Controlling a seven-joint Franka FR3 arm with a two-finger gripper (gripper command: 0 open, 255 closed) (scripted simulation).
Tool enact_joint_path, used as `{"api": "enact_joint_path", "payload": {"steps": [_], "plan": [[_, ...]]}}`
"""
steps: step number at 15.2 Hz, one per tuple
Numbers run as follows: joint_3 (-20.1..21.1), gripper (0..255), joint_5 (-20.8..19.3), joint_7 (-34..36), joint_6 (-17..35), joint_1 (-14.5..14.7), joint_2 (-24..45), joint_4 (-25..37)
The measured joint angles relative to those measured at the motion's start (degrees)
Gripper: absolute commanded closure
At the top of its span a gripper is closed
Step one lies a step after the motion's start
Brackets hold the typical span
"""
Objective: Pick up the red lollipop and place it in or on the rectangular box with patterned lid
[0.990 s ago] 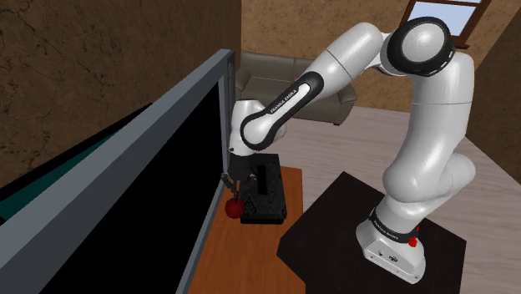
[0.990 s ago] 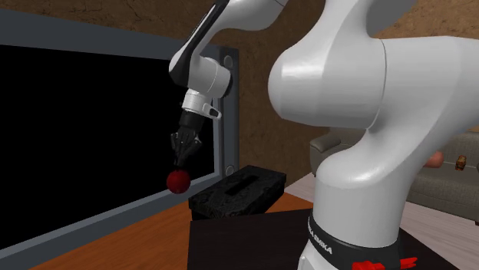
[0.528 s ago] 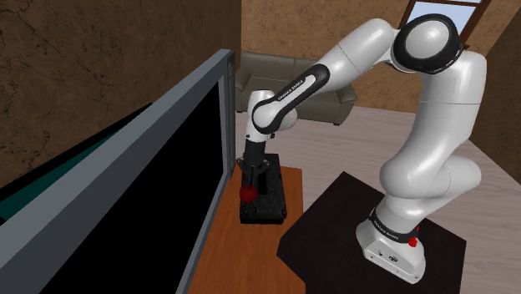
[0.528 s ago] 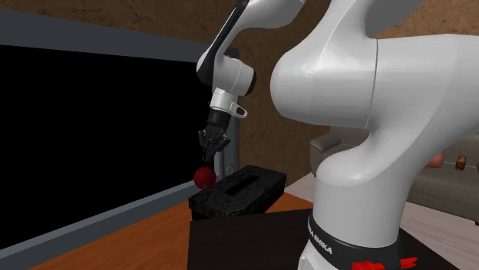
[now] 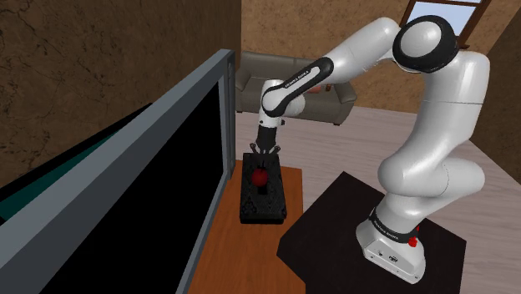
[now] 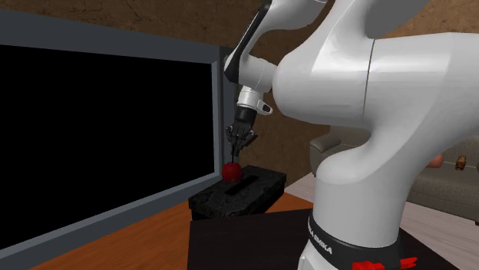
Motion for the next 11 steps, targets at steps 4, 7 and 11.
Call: {"api": "enact_joint_path", "payload": {"steps": [4,7,11], "plan": [[-1.67,255,-1.65,-0.91,1.16,-0.14,1.91,0.03],[-2.95,255,-3.17,-0.24,3.05,1.13,4.11,0.2],[-4.76,255,-5.06,0.33,5.34,2.61,6.91,0.56]]}}
